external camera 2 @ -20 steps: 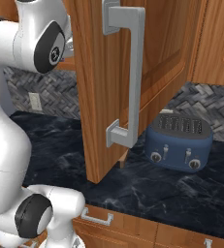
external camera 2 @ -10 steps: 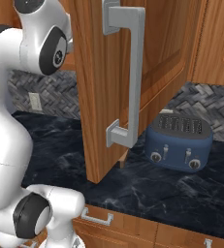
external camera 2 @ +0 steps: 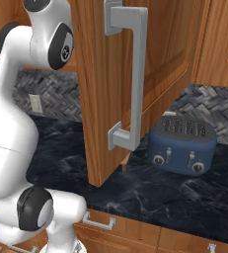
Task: Open the cabinet directly in front. Then move the liquor and the cup to the dining counter with the candle on it.
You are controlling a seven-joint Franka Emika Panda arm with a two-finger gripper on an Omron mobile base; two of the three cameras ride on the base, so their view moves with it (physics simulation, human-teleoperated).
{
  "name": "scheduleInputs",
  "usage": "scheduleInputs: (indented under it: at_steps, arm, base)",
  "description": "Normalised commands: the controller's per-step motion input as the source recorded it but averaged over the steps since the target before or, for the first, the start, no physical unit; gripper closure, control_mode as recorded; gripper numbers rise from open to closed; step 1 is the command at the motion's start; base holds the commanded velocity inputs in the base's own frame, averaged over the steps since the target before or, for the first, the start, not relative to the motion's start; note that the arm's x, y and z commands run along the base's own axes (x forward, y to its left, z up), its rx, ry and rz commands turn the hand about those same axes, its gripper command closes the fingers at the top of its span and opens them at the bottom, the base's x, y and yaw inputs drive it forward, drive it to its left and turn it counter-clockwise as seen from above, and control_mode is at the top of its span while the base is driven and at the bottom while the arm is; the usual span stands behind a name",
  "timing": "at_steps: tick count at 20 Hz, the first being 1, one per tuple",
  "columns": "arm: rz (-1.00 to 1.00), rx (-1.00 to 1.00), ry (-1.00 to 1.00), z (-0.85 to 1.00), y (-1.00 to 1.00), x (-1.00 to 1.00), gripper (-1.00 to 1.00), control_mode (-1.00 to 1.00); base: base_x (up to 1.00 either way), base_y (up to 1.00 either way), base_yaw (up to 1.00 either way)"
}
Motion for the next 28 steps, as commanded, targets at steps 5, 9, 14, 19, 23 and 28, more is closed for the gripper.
scheduleInputs:
  at_steps: [5, 9, 14, 19, 23, 28]
  arm:
    - [0.0, 0.0, 0.0, 0.0, 0.0, 0.29, -1.0, -1.0]
    - [0.0, 0.0, 0.0, 0.0, -0.14, 0.31, -1.0, -1.0]
    - [0.0, 0.0, -0.06, 0.0, -0.16, 0.15, -1.0, -1.0]
    - [0.0, 0.0, 0.0, 0.0, -0.03, 0.19, -1.0, -1.0]
    - [0.0, 0.0, 0.0, 0.0, -0.08, 0.36, -1.0, -1.0]
    - [0.0, 0.0, 0.0, 0.0, -0.13, 0.39, -1.0, -1.0]
  base:
    - [0.0, 0.0, 0.0]
    - [0.0, 0.0, 0.0]
    - [0.0, 0.0, 0.0]
    - [0.0, 0.0, 0.0]
    - [0.0, 0.0, 0.0]
    - [0.0, 0.0, 0.0]
